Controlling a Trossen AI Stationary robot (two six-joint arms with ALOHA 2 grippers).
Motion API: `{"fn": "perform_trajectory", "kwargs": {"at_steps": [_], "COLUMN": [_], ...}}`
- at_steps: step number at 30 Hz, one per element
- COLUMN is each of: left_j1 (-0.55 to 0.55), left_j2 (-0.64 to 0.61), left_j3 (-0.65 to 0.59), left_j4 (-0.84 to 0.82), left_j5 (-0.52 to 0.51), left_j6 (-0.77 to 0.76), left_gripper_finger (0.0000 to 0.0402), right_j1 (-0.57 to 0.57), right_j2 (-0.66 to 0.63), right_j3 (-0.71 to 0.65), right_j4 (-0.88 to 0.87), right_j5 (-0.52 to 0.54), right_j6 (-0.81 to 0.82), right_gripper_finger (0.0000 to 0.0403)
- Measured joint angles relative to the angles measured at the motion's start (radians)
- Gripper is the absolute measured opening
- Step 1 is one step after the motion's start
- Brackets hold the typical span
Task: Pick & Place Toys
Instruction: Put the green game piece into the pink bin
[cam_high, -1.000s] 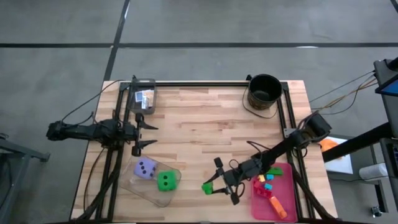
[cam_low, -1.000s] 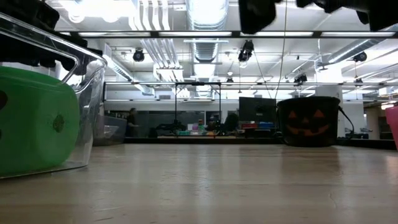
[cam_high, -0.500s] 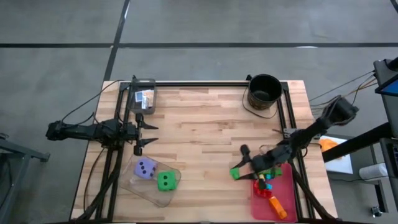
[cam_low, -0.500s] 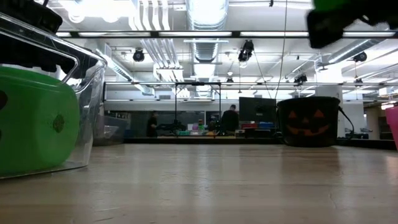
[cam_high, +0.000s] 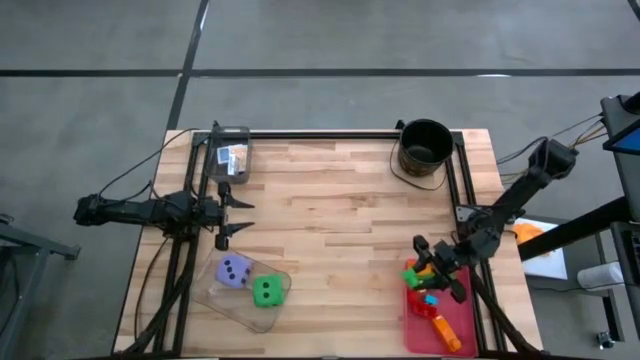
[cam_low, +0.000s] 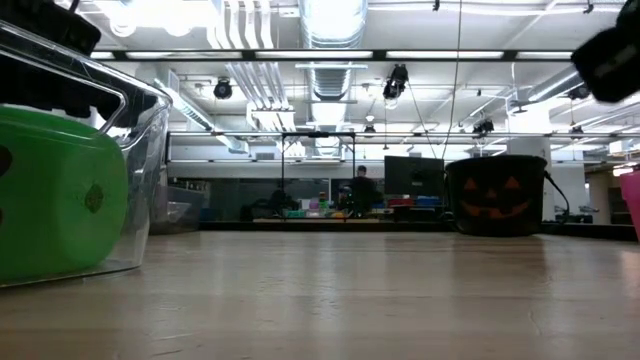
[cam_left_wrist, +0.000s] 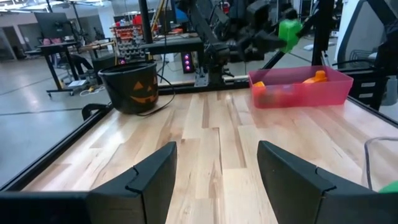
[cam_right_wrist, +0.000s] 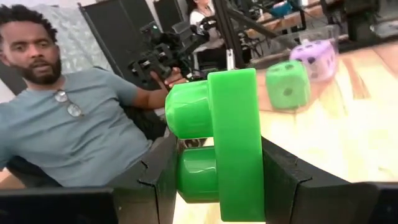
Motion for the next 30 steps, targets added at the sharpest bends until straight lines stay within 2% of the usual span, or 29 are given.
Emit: {"fn": "perform_trajectory", "kwargs": {"at_steps": [4,7,16,21,25,30], "left_j1": [0.0,0.0,0.0,0.0,0.0,0.0], "left_j2": [0.0,0.002,0.006,0.006,0.006,0.006], "left_j3": [0.0,0.0,0.0,0.0,0.0,0.001], "left_j4": [-0.022,-0.027,-0.038,-0.04,-0.041,-0.043], "left_j5": [0.0,0.0,0.0,0.0,0.0,0.0], "left_j6": [0.0,0.0,0.003,0.003,0.003,0.003], "left_gripper_finger": [0.0222,0.0222,0.0222,0.0222,0.0222,0.0222], "right_j1": [0.037,0.045,0.064,0.081,0.1,0.121], "right_j2": [-0.015,-0.001,0.172,0.324,0.444,0.549], "right_j3": [0.078,0.175,0.612,0.81,0.873,0.886], "right_j4": [-0.1,-0.304,-1.038,-1.367,-1.473,-1.475], "right_j5": [0.033,0.036,0.033,-0.045,-0.154,-0.201], "right_j6": [-0.061,-0.025,0.306,0.561,0.718,0.823], "right_gripper_finger": [0.0158,0.0158,0.0158,0.0158,0.0158,0.0158]}}
